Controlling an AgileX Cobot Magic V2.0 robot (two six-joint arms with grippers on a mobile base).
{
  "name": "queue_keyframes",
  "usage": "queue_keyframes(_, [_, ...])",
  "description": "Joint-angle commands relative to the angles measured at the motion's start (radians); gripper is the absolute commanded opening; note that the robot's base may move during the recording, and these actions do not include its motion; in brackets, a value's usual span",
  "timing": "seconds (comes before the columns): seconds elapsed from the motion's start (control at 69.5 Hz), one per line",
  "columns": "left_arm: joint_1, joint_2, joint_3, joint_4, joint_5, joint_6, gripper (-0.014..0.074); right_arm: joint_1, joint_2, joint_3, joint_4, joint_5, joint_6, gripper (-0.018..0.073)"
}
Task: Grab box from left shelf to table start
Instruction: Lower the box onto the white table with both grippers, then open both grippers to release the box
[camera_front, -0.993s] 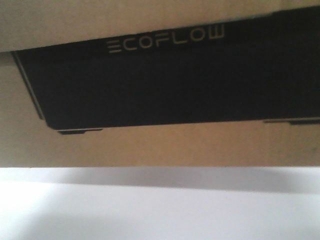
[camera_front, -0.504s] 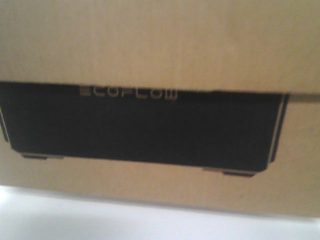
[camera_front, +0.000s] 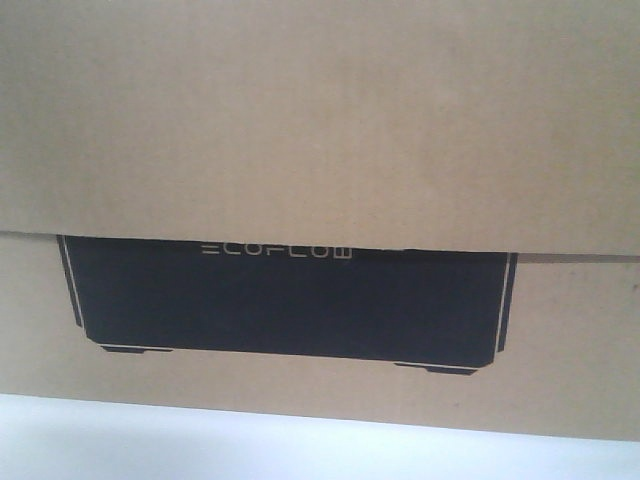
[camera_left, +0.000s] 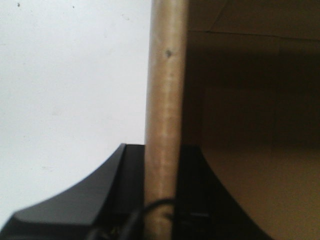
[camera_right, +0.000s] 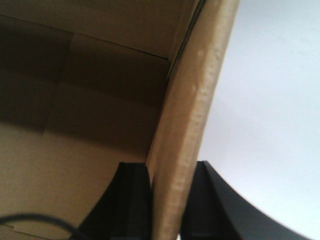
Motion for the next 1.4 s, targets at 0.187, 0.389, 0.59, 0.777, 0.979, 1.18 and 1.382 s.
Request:
queue_keyframes(0.187, [-0.007, -0.032, -0.034, -0.050, -0.021, -0.003, -0.0073, 0.000, -0.003, -0.018, 0.028, -0.015, -0.026, 0.0450])
queue_keyframes(0.389, [-0.007, -0.032, -0.034, -0.050, -0.003, 0.018, 0.0323, 0.000, -0.013, -0.018, 0.027, -0.005, -0.026, 0.0562])
queue_keyframes(0.59, [-0.007, -0.036, -0.034, -0.050, 0.001, 0.018, 0.0560, 0.000, -0.051, -0.019, 0.005, -0.020, -0.016, 0.0562])
queue_keyframes(0.777, [-0.007, -0.078, -0.038, -0.050, -0.026, 0.013, 0.0554, -0.007, -0.107, -0.019, -0.064, -0.022, 0.013, 0.0562])
queue_keyframes(0.979, [-0.007, -0.175, -0.038, -0.010, -0.053, 0.013, 0.0554, -0.023, -0.188, -0.019, -0.067, -0.032, 0.037, 0.0562])
queue_keyframes(1.18, [-0.007, -0.309, -0.029, 0.014, -0.051, 0.013, 0.0512, -0.023, -0.300, -0.018, -0.067, -0.046, 0.037, 0.0553])
queue_keyframes(1.382, [-0.007, -0.513, 0.126, 0.024, -0.158, 0.013, 0.0267, -0.023, -0.455, 0.014, -0.066, -0.056, 0.037, 0.0245])
